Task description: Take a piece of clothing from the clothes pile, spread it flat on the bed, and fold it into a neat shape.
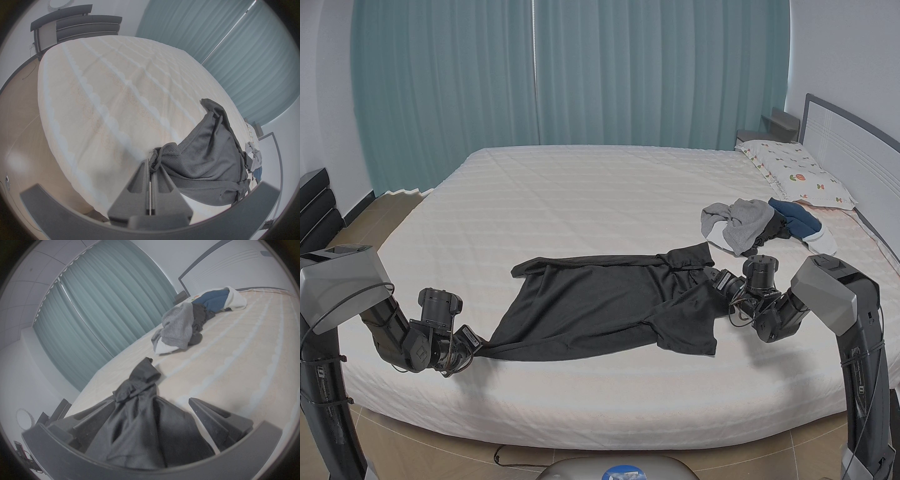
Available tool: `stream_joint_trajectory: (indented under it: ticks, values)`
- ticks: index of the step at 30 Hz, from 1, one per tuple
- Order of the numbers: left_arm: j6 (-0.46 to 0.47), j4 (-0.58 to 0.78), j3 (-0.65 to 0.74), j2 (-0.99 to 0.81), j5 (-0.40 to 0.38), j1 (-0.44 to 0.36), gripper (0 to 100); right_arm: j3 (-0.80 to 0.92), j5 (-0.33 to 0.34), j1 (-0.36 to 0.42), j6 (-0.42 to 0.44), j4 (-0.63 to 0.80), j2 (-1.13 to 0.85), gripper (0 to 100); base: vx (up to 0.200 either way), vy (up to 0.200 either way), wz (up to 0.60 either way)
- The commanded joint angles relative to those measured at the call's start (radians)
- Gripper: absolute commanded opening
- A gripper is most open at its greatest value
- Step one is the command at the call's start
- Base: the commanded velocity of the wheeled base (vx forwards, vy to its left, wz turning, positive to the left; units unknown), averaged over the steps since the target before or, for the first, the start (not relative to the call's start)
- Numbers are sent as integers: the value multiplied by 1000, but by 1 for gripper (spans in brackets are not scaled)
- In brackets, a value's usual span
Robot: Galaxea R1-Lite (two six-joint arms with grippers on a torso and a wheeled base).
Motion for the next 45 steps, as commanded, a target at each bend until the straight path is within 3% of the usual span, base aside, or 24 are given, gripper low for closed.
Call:
stream_joint_trajectory:
  ticks: [1,2,7,11,14,28,39,40,45]
  values:
    - [0,0,3,4,1,0,0,86,20,-18,-7,2,-73,100,0,0,0]
    - [0,0,7,1,1,-3,0,188,95,-49,-8,-8,-154,100,0,0,0]
    - [0,0,10,1,1,-3,0,307,121,-61,-10,-11,-219,100,0,0,0]
    - [0,0,12,3,1,-3,0,527,256,-46,-14,-15,-309,100,0,0,0]
    - [0,0,15,3,1,-4,0,609,299,-22,-10,-51,-335,100,0,0,0]
    - [3,0,26,-2,-7,-6,0,663,299,97,-2,-100,-277,100,0,0,0]
    - [3,0,26,-2,-7,-6,0,646,294,100,-2,-101,-228,100,0,0,0]
    - [3,1,26,0,-8,-6,0,637,293,90,-5,-103,-206,0,0,0,0]
    - [7,8,35,-3,-7,-6,0,663,291,52,-13,-90,-243,0,0,0,0]
